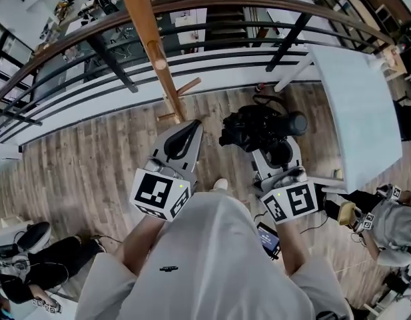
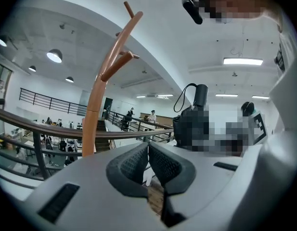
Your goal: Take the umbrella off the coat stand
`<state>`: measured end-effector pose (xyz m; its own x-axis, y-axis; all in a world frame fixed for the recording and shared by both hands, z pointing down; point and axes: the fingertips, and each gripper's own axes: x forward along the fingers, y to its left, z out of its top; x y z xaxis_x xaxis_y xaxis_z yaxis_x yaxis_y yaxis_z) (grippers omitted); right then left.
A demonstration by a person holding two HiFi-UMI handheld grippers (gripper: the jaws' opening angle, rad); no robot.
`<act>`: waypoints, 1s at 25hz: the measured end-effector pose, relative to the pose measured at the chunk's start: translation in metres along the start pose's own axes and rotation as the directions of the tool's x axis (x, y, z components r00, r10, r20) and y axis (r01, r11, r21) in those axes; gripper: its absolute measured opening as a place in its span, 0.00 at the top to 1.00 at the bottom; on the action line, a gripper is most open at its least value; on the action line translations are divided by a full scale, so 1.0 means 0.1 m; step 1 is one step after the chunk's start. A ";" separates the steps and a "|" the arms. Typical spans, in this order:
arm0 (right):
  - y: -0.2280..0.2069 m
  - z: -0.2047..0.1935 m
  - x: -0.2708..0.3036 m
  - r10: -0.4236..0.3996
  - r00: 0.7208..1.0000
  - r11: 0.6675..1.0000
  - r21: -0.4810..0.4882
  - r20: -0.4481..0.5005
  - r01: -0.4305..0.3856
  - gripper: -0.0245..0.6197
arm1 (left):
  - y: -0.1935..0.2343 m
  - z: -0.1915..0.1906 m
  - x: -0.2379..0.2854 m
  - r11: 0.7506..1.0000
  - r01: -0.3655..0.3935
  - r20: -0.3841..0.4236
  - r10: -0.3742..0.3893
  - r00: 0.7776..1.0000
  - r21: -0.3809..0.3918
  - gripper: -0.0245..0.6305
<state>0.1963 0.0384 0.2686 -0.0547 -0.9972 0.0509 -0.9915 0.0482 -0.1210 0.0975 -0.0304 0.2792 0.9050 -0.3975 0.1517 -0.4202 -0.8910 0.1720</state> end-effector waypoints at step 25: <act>-0.27 -0.90 -0.35 -0.123 0.987 0.987 0.093 -0.105 0.133 0.58 | -0.19 -0.68 0.22 0.997 0.070 -0.050 -0.070 0.996 0.008 0.93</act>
<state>0.2148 0.0773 0.3593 0.0558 -0.9839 0.1696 -0.9745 -0.0906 -0.2052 0.1211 -0.0070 0.3450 0.9276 -0.3229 0.1877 -0.3550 -0.9184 0.1745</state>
